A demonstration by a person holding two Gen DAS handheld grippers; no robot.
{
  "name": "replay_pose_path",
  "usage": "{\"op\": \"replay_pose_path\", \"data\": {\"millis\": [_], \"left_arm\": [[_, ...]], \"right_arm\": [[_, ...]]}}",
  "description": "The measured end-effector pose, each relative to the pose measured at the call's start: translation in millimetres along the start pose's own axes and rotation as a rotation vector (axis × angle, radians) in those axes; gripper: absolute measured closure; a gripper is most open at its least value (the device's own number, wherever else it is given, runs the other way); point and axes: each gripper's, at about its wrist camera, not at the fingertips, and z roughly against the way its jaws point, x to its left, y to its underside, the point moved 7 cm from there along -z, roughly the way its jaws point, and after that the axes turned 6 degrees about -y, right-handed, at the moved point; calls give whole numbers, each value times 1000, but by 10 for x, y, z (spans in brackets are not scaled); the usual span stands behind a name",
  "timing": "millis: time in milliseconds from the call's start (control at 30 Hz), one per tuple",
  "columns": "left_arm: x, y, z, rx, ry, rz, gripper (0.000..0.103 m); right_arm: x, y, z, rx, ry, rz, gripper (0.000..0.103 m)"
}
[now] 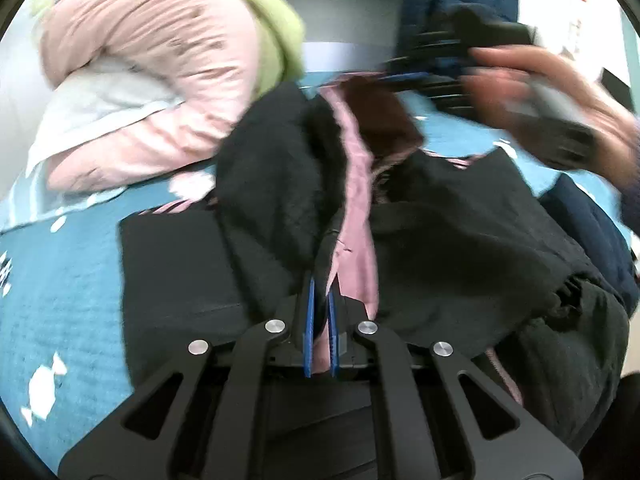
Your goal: Fold large clothes
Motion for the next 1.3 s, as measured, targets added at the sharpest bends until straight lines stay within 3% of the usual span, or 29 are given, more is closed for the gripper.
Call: {"op": "replay_pose_path", "data": {"millis": [200, 333, 433, 533, 633, 767, 867, 933, 1000, 1100, 1200, 1300], "left_arm": [[358, -8, 198, -24, -63, 100, 97], [319, -103, 579, -114, -69, 92, 97], [276, -33, 888, -134, -49, 89, 97], [125, 199, 956, -77, -7, 77, 97], [-35, 428, 864, -23, -22, 37, 97], [-39, 548, 802, 11, -30, 71, 97], [42, 667, 809, 38, -18, 103, 97], [107, 735, 823, 40, -12, 122, 97], [163, 770, 842, 41, -11, 141, 97], [220, 760, 813, 42, -11, 165, 97], [252, 653, 750, 35, 7, 195, 96], [291, 566, 644, 43, 17, 228, 95]], "right_arm": [[84, 236, 1064, 14, -31, 62, 99], [-80, 628, 1597, 39, -102, 38, 103], [-399, 854, 2224, -66, -176, -13, 103], [-915, 1015, 2479, -99, -97, -97, 102], [-1250, 1194, 2401, -95, -80, -188, 99], [-862, 1327, 2032, -41, -88, -68, 98], [-520, 1328, 1705, 5, -49, 24, 89], [-371, 1265, 1491, 25, -15, 73, 57], [-349, 1232, 1332, 20, 54, 83, 47], [-425, 1188, 1091, 16, 104, 64, 47], [-576, 1105, 882, 31, 65, -20, 47], [-763, 1062, 709, 44, 96, -60, 47]]}}
